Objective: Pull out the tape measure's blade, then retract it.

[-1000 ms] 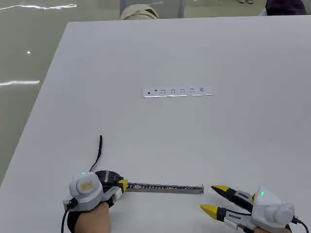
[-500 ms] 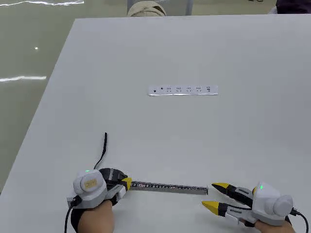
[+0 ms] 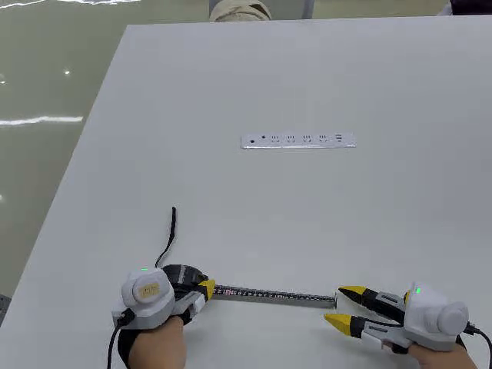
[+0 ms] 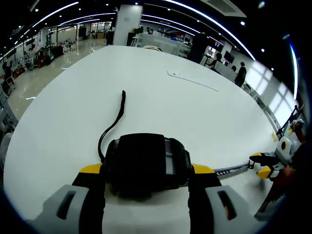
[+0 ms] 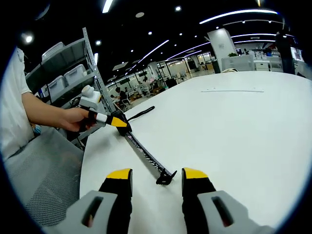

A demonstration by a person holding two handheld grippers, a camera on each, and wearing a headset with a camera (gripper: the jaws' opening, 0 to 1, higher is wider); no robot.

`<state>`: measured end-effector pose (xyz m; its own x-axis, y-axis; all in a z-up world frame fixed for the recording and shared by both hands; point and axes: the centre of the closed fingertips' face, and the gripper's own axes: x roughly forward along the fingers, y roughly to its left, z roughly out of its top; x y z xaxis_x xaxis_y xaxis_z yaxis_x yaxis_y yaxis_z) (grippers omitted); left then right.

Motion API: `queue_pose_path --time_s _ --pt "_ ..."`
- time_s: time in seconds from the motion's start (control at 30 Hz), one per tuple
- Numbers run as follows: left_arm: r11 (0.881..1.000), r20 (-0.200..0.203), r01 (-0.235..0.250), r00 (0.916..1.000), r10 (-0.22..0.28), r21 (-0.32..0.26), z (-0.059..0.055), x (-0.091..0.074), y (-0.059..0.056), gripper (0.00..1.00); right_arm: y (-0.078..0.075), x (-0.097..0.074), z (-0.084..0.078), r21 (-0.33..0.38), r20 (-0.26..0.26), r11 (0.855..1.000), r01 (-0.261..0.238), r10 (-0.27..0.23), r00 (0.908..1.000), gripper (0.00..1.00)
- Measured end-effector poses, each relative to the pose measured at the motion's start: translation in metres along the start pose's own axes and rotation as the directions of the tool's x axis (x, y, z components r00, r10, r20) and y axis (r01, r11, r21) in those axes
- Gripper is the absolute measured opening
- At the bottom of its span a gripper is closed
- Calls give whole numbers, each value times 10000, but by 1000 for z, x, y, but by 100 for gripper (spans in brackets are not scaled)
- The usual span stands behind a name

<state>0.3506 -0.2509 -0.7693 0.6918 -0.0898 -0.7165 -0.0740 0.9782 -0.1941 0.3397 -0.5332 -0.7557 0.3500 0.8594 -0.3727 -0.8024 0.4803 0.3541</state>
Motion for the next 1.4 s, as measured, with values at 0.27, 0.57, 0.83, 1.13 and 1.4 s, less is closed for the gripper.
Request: queue_pose_path --time_s 0.27,0.57,0.83,1.13,1.4 --pt "10000 -29 -9 10000 9 16 -1 2 1 67 -1 6 -4 74 -141 9999 -120 121 9998 38" --pt "10000 -19 -6 10000 6 16 0 1 0 67 -2 8 -7 335 -150 9992 -213 218 9996 34" --pt "10000 -38 -31 10000 31 54 -1 2 0 68 -3 10 -9 478 -79 9985 -254 258 9996 29" --pt "9999 -73 -63 10000 64 115 -1 2 1 68 -5 9 -10 533 -98 9979 -360 366 9993 24" --pt "9998 -78 -84 9999 86 205 -1 2 0 68 -7 7 -11 425 -171 9975 -563 570 9982 15"
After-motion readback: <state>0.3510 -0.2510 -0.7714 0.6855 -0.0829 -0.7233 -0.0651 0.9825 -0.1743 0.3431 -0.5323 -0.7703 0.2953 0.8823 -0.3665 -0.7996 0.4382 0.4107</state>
